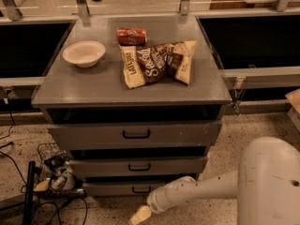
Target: Open bottom drawer
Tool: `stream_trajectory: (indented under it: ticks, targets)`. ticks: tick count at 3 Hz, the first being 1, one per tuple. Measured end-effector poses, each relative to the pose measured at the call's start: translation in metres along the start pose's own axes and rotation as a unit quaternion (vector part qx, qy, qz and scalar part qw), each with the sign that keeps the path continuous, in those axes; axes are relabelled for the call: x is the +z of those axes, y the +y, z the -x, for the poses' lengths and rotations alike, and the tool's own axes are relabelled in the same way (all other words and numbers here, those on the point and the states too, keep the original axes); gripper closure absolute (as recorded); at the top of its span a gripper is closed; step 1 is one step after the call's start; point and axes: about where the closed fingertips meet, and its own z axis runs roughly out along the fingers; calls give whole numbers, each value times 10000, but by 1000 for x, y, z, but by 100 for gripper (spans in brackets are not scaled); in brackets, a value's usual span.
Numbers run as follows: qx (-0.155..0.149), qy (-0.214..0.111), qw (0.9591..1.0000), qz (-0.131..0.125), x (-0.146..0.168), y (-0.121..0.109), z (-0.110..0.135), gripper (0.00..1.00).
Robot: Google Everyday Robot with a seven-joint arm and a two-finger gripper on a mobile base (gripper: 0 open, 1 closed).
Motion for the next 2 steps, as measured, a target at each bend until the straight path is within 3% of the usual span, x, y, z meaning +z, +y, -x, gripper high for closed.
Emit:
stream_trajectory:
  ticks: [1, 2]
  targets:
    - [-317, -348, 9989, 29, -2, 6, 15, 0]
    - [-290, -363, 9989, -21, -1, 4, 13, 0]
